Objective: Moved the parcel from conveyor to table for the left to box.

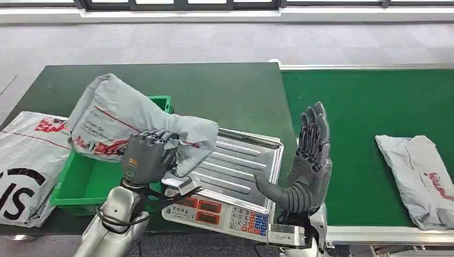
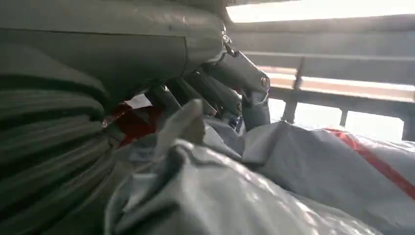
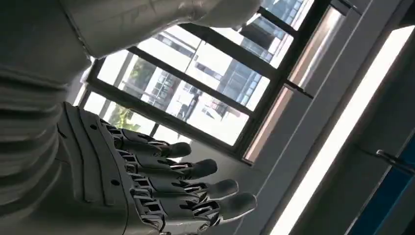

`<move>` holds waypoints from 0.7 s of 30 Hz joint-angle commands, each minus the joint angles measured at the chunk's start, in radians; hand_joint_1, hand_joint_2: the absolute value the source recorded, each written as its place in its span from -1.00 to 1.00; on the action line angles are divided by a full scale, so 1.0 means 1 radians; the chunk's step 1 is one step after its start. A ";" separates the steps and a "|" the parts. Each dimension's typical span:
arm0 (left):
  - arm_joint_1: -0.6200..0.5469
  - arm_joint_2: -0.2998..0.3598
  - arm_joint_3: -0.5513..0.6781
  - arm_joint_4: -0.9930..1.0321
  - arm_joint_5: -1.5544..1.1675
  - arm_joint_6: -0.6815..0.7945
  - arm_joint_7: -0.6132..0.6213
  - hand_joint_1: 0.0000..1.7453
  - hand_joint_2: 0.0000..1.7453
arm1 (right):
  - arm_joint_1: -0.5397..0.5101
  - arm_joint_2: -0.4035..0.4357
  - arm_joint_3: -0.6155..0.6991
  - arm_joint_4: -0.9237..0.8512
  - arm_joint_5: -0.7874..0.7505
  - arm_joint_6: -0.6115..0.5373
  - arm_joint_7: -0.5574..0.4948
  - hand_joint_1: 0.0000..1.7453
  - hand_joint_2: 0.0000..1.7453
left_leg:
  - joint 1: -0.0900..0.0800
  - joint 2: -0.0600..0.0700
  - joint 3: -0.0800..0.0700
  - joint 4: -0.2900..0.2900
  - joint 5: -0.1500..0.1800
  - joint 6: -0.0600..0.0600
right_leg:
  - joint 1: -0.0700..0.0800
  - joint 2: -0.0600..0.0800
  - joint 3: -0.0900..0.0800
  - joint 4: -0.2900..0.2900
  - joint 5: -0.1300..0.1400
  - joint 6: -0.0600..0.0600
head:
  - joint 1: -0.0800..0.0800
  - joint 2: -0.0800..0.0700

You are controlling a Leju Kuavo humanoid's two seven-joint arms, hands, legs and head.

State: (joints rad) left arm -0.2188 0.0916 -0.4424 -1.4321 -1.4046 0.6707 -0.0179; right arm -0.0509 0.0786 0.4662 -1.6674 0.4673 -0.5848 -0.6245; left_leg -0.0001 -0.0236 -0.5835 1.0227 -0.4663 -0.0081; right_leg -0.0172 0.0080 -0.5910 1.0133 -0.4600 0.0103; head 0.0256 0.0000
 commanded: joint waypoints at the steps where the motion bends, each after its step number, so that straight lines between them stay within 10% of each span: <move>1: 0.044 0.013 0.160 -0.007 0.010 0.027 0.002 1.00 1.00 | -0.014 -0.044 0.040 0.051 -0.016 -0.009 -0.001 -1.00 1.00 | 0.001 0.004 0.001 -0.002 0.001 -0.001 | 0.002 0.002 0.001 -0.003 0.002 -0.001 | 0.000 0.000; 21: -0.096 -0.016 0.330 0.463 0.008 -0.007 0.017 1.00 1.00 | -0.070 -0.054 0.078 0.092 -0.051 -0.004 0.014 -1.00 1.00 | 0.000 0.001 0.001 -0.001 0.001 0.000 | 0.001 -0.001 0.001 -0.001 0.001 -0.001 | 0.000 0.000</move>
State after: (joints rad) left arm -0.2198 0.0977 -0.1911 -1.2198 -1.3704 0.6512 -0.0167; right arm -0.0676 0.0591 0.4894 -1.6514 0.4265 -0.5859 -0.6168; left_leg -0.0001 -0.0235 -0.5837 1.0228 -0.4662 -0.0082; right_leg -0.0172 0.0082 -0.5917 1.0133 -0.4598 0.0102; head 0.0256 0.0000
